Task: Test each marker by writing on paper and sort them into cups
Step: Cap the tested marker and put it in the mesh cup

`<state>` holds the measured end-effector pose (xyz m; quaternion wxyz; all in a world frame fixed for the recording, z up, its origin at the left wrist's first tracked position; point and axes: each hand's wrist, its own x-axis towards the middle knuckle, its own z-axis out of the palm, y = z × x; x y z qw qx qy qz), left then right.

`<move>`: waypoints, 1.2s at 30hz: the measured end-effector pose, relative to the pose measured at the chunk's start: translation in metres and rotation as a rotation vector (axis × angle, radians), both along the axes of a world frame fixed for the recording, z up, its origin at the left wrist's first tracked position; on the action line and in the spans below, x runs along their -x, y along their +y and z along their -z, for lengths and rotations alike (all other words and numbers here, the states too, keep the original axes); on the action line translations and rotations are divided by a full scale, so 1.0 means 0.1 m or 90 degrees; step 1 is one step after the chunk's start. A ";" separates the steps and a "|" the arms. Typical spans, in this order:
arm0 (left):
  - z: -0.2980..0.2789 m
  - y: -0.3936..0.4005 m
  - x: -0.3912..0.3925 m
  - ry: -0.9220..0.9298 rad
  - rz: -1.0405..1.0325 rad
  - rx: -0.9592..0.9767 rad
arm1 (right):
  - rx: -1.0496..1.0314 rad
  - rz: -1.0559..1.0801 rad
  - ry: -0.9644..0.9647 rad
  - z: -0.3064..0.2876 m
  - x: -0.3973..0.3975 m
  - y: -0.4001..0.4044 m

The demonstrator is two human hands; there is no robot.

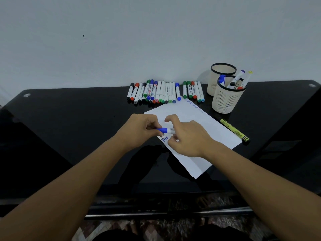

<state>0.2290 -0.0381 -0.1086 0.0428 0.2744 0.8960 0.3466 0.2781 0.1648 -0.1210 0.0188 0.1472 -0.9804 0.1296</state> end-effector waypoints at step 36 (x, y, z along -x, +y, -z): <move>0.79 -0.15 0.24 0.166 -0.133 0.024 | 0.296 0.421 0.358 -0.66 0.30 1.67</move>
